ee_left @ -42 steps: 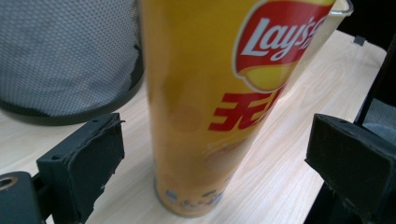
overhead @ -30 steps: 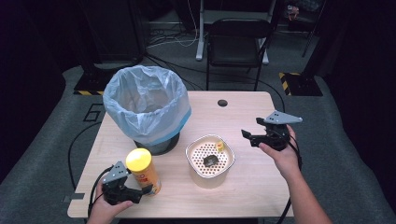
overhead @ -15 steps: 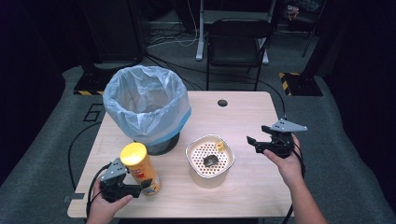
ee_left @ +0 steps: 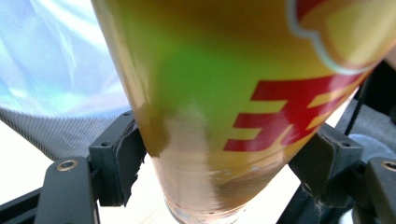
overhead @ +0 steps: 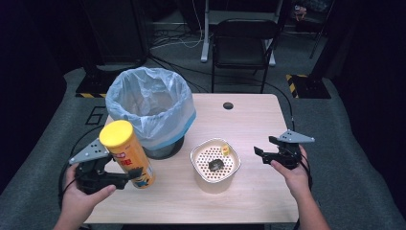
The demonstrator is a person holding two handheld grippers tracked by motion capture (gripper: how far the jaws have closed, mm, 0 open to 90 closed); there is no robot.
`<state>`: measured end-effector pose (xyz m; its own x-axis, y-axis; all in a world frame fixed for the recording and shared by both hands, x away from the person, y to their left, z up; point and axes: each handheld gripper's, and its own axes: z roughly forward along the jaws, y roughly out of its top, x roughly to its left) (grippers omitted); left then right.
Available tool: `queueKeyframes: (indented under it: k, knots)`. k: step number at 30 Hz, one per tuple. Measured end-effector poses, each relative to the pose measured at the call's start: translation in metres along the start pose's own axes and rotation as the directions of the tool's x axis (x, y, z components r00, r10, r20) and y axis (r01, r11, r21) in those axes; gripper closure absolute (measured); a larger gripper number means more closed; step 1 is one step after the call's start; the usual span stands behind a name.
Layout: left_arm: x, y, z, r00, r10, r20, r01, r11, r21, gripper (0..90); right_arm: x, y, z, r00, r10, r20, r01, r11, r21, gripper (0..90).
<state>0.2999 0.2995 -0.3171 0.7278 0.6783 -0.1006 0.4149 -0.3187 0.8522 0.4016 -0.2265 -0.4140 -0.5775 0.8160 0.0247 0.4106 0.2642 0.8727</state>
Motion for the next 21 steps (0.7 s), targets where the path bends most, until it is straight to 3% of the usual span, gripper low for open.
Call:
queueKeyframes:
  k: [4,6,9,10,11,12,15,19,20,21]
  knots:
    - [-0.002,0.023,-0.015,0.9993,-0.014,0.034,0.014,0.9998,-0.012,24.2,0.003,-0.005,0.000,1.0000,0.002,-0.006,-0.002,1.000,0.006,23.2]
    - [-0.003,0.037,-0.023,0.9995,-0.012,0.030,0.013,0.9999,-0.010,24.2,0.005,-0.008,0.000,0.9999,0.011,-0.005,-0.011,1.000,0.004,23.2]
    - [-0.003,0.058,-0.031,1.0000,0.001,0.003,-0.001,1.0000,-0.008,24.2,0.006,-0.012,0.000,0.9998,0.015,-0.010,-0.015,1.000,0.000,23.2]
    - [-0.003,0.058,-0.031,1.0000,0.001,0.003,-0.001,1.0000,-0.008,24.2,0.006,-0.012,0.000,0.9998,0.015,-0.010,-0.015,1.000,0.000,23.2]
    - [-0.003,0.074,-0.037,1.0000,0.001,0.002,-0.001,1.0000,-0.007,24.2,0.006,-0.016,0.001,0.9995,0.028,-0.017,-0.028,1.000,-0.004,23.2]
    - [-0.003,0.074,-0.037,1.0000,0.001,0.002,-0.001,1.0000,-0.007,24.2,0.006,-0.016,0.001,0.9995,0.028,-0.017,-0.028,1.000,-0.004,23.2]
    - [-0.003,0.103,-0.046,0.9996,0.018,-0.020,-0.018,0.9998,-0.010,24.2,0.006,-0.025,0.003,0.9982,0.055,-0.024,-0.055,0.998,-0.005,23.3]
    - [0.005,0.128,-0.046,0.9991,0.020,-0.037,-0.021,0.9996,-0.020,24.2,0.005,-0.031,0.004,0.9969,0.076,-0.022,-0.076,0.997,-0.004,23.2]
    - [0.011,0.138,-0.042,0.9982,0.016,-0.058,-0.017,0.9997,-0.019,24.2,0.004,-0.033,0.005,0.9966,0.080,-0.021,-0.080,0.997,-0.006,23.2]
    - [0.011,0.138,-0.042,0.9982,0.016,-0.058,-0.017,0.9997,-0.019,24.2,0.004,-0.034,0.005,0.9969,0.076,-0.021,-0.076,0.997,-0.007,23.2]
